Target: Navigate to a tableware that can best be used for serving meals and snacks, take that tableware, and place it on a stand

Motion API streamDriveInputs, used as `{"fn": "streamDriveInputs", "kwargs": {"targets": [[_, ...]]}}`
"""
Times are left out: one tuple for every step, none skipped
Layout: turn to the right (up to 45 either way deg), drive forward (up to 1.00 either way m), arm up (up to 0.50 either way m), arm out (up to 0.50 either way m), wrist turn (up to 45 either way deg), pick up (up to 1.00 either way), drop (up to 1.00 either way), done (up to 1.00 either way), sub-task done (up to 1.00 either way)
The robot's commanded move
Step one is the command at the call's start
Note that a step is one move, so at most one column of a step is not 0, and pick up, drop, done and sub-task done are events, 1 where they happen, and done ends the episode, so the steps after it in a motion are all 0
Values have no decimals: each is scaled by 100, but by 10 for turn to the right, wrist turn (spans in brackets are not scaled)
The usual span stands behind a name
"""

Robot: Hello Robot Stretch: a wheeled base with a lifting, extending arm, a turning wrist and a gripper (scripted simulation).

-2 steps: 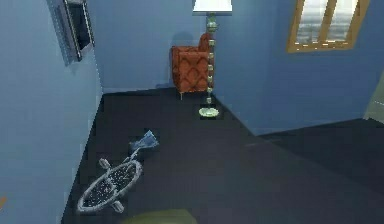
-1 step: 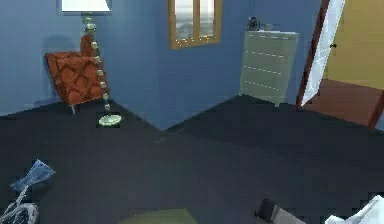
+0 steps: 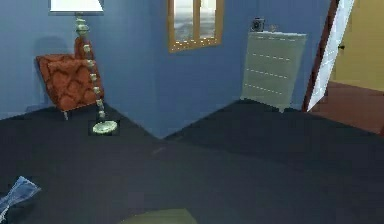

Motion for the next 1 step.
{"fn": "streamDriveInputs", "kwargs": {"targets": [[-450, 0, 0, 0, 0, 0, 0, 0, 0]]}}
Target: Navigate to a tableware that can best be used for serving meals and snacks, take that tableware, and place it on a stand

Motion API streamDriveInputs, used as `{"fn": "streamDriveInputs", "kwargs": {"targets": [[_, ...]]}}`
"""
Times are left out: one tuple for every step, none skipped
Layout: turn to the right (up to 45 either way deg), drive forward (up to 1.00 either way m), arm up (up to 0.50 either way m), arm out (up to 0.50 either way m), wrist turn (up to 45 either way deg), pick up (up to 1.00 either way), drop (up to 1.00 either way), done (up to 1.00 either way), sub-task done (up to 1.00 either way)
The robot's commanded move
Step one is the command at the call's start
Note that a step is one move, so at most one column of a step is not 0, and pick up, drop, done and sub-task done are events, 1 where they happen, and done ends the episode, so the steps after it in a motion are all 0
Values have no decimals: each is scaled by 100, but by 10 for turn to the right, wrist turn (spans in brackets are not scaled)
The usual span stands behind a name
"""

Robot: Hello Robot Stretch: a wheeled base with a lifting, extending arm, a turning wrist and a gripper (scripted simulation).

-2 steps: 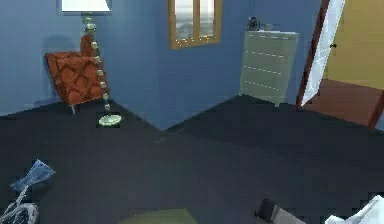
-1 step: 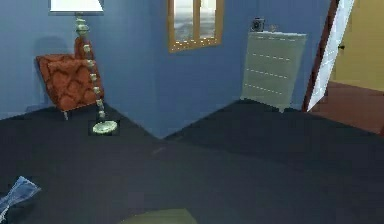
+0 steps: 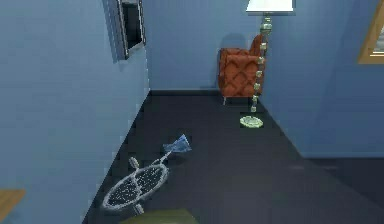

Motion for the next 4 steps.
{"fn": "streamDriveInputs", "kwargs": {"targets": [[-150, 0, 0, 0, 0, 0, 0, 0, 0], [0, 20, 0, 0, 0, 0, 0, 0, 0], [450, 0, 0, 0, 0, 0, 0, 0, 0], [240, 0, 0, 0, 0, 0, 0, 0, 0]]}}
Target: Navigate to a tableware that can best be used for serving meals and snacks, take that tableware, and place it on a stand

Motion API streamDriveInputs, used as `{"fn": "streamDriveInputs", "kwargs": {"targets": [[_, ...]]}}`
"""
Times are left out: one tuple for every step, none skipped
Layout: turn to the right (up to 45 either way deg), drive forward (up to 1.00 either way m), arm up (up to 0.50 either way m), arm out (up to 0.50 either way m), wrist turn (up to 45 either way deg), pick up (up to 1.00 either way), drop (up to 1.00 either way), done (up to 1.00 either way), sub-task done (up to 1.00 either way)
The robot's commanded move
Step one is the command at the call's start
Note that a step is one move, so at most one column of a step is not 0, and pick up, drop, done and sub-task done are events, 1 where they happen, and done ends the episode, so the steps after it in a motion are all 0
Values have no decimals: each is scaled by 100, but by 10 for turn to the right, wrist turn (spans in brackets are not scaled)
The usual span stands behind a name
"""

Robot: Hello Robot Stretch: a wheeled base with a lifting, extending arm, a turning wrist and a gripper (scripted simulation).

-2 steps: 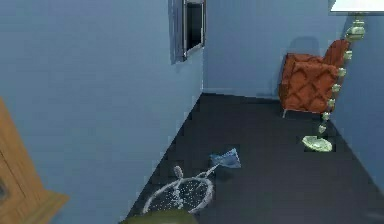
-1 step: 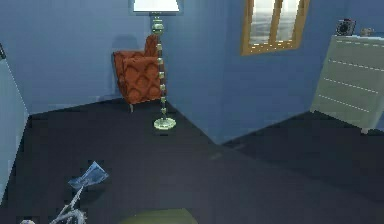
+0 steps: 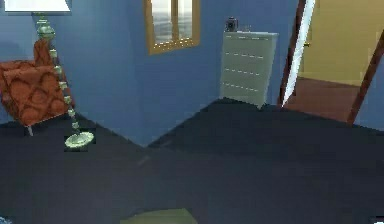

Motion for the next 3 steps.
{"fn": "streamDriveInputs", "kwargs": {"targets": [[0, 95, 0, 0, 0, 0, 0, 0, 0], [450, 0, 0, 0, 0, 0, 0, 0, 0], [60, 0, 0, 0, 0, 0, 0, 0, 0]]}}
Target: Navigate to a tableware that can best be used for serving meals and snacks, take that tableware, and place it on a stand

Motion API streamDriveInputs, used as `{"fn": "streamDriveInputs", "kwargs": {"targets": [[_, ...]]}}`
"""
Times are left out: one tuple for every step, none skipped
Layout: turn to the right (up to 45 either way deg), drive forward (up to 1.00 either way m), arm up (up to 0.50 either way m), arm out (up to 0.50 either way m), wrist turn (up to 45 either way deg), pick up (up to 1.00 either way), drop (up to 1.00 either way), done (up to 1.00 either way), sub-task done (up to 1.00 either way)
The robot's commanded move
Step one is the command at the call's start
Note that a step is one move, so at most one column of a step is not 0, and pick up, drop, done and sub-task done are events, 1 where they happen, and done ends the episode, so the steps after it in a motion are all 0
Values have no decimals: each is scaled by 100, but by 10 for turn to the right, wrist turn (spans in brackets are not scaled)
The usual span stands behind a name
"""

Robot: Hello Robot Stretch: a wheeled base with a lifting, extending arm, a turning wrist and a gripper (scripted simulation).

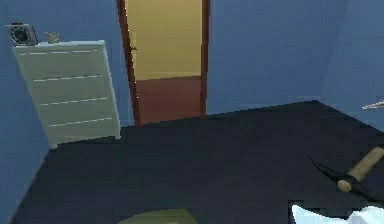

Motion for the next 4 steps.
{"fn": "streamDriveInputs", "kwargs": {"targets": [[0, 55, 0, 0, 0, 0, 0, 0, 0], [-60, 0, 0, 0, 0, 0, 0, 0, 0], [0, 100, 0, 0, 0, 0, 0, 0, 0], [-30, 0, 0, 0, 0, 0, 0, 0, 0]]}}
